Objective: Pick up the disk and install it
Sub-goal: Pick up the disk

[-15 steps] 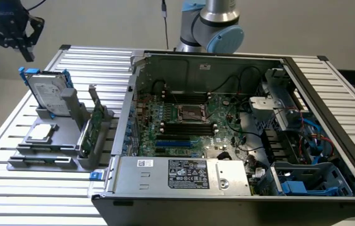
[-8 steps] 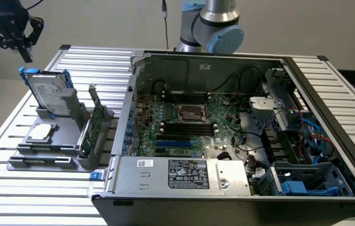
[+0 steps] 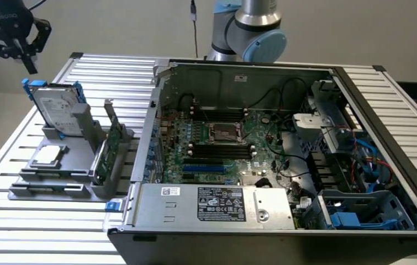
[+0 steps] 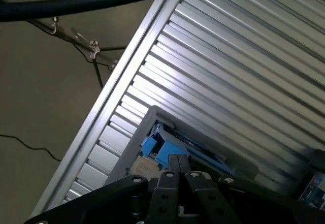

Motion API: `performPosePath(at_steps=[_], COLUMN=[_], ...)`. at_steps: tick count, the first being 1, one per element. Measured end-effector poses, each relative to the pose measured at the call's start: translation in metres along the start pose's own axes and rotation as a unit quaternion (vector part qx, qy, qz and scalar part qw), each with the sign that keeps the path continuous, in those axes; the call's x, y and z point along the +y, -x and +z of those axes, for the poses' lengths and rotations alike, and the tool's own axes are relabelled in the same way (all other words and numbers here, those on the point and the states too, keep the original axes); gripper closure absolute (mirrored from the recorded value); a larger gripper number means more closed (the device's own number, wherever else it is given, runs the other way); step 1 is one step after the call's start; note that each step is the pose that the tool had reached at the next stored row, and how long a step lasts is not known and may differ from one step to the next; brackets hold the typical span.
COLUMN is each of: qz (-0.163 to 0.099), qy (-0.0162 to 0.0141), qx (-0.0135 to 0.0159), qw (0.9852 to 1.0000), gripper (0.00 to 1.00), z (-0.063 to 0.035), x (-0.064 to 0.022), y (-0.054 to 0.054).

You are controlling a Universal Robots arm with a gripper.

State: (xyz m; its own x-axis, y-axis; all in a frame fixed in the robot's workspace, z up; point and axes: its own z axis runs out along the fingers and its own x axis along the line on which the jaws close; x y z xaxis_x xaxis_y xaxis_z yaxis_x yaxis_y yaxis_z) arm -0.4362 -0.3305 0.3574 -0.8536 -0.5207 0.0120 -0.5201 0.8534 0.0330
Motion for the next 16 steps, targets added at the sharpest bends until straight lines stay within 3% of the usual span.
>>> performPosePath(at_steps=[4, 8, 12, 16], qz=[-0.037, -0.072, -0.109, -0.145], qy=[-0.0004, -0.0008, -0.0013, -0.0017], qx=[0.0012, 0.0024, 0.0036, 0.0048], qw=[0.9993, 0.9974, 0.9941, 0.9895], gripper=[0.89, 0.89, 0.89, 0.89], z=[0.0002, 0.0004, 0.0006, 0.0008], x=[0.0000, 0.0000, 0.0000, 0.0000], y=[0.0000, 0.0000, 0.0000, 0.0000])
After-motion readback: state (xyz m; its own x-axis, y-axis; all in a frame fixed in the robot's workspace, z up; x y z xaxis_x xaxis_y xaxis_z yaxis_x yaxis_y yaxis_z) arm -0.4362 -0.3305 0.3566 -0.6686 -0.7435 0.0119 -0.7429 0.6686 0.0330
